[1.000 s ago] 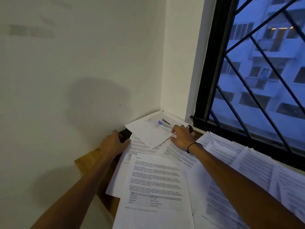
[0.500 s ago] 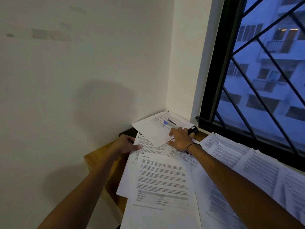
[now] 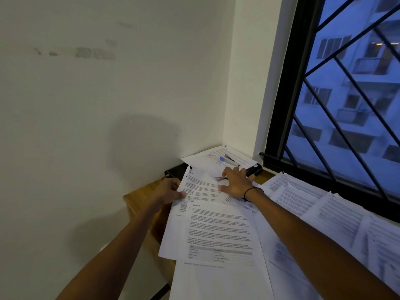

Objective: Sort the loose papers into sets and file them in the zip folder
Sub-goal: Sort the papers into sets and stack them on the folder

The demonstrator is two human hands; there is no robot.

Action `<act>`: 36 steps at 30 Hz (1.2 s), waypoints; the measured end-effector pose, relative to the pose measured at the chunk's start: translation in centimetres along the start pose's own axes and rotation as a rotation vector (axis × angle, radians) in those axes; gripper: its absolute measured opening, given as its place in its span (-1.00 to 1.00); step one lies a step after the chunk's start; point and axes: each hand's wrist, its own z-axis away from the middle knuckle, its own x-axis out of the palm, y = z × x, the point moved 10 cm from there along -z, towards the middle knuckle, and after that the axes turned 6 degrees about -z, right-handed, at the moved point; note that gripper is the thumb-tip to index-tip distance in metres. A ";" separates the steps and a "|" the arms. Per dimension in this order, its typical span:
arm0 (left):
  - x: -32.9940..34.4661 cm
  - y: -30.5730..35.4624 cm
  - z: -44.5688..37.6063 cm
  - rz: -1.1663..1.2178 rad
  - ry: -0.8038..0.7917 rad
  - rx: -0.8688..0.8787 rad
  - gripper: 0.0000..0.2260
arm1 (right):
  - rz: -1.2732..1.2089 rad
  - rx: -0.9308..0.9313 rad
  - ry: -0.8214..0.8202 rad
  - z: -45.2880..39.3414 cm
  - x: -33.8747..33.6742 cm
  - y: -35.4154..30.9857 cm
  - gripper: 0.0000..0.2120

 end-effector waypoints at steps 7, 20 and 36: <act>0.1 0.4 1.6 0.055 0.029 0.080 -0.87 | -0.042 -0.006 0.009 1.1 -0.9 -1.2 -0.38; 1.8 -0.1 0.9 0.237 0.032 0.064 -0.83 | -0.119 -0.052 0.107 1.5 -2.1 -0.2 -0.57; 1.3 1.3 -2.6 0.158 0.116 0.017 -0.78 | -0.103 -0.060 0.155 -1.2 -1.3 1.2 -0.57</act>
